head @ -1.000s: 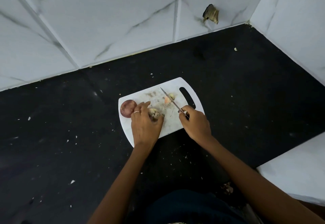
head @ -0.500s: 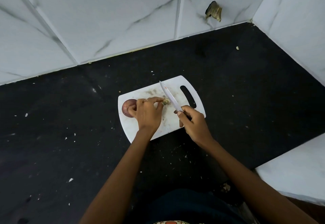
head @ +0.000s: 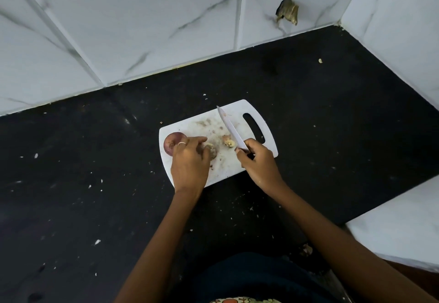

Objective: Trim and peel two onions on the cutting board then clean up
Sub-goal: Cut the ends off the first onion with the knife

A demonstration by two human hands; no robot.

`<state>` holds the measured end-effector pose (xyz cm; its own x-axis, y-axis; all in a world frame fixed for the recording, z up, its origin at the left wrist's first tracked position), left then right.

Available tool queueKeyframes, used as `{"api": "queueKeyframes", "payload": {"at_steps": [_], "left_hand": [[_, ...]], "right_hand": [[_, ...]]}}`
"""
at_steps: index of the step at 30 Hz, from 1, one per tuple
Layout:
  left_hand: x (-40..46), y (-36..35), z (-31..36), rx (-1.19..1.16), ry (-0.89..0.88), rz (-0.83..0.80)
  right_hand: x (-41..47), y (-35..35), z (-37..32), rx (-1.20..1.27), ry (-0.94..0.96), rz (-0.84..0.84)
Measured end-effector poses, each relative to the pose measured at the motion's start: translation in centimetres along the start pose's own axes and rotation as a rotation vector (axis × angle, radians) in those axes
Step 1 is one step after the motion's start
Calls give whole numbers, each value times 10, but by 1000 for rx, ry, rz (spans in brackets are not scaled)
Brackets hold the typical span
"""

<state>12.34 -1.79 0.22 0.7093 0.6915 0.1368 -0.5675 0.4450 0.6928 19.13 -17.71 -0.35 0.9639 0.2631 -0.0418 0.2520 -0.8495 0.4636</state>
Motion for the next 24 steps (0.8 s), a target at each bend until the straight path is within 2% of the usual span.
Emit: {"api": "queueKeyframes", "payload": {"at_steps": [7, 13, 19, 24], "left_hand": [[-7, 0, -3, 79, 57, -49], [-2, -3, -7, 29, 154, -110], [-9, 0, -5, -255, 308, -110], [-19, -3, -14, -263, 389, -162]], "right_hand": [[12, -28, -10, -135, -91, -131], [13, -40, -16, 48, -244, -197], [19, -26, -33, 90, -114, -117], [15, -32, -34, 26, -35, -184]]}}
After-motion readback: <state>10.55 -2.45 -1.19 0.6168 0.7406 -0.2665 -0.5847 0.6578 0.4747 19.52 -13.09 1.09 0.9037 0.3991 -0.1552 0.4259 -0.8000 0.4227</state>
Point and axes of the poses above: each hand's wrist, its own x-axis towards the middle knuckle, its own y-axis out of the back of the hand, z = x × y, the point moved 4 cm from there along x, towards the middle knuckle, and after that the axes turned 8 degrees about z, right-handed, at the moved point
